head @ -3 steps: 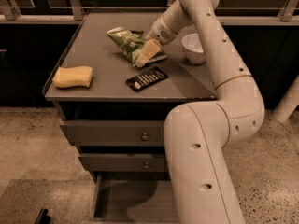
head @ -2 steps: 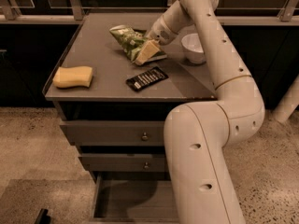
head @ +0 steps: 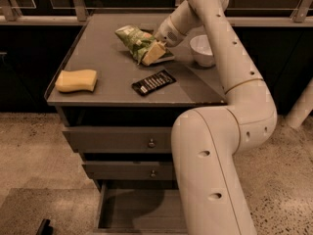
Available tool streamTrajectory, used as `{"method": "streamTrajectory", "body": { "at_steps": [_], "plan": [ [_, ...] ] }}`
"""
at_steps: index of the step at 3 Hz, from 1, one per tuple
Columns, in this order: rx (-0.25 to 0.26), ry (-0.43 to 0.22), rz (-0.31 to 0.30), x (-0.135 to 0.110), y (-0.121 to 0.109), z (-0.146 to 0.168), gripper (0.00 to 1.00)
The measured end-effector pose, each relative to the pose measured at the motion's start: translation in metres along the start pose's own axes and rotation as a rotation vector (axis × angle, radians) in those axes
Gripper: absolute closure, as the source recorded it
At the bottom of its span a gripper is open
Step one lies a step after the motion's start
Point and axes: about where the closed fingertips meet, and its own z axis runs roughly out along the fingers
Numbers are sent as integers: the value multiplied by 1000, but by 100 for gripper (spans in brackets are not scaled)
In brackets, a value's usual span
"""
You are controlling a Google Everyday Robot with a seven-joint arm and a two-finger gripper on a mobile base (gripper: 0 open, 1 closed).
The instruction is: Place green jalapeno chip bag into bottom drawer
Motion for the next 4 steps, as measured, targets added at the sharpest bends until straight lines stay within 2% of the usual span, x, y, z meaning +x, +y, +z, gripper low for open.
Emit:
{"method": "streamTrajectory", "body": {
  "at_steps": [1, 2, 3, 4],
  "plan": [
    [0, 0, 0, 0, 0, 0, 100],
    [-46, 50, 12, -1, 16, 0, 100],
    [-69, 101, 57, -7, 40, -26, 100],
    [-1, 66, 111, -27, 61, -82, 100]
  ]
}}
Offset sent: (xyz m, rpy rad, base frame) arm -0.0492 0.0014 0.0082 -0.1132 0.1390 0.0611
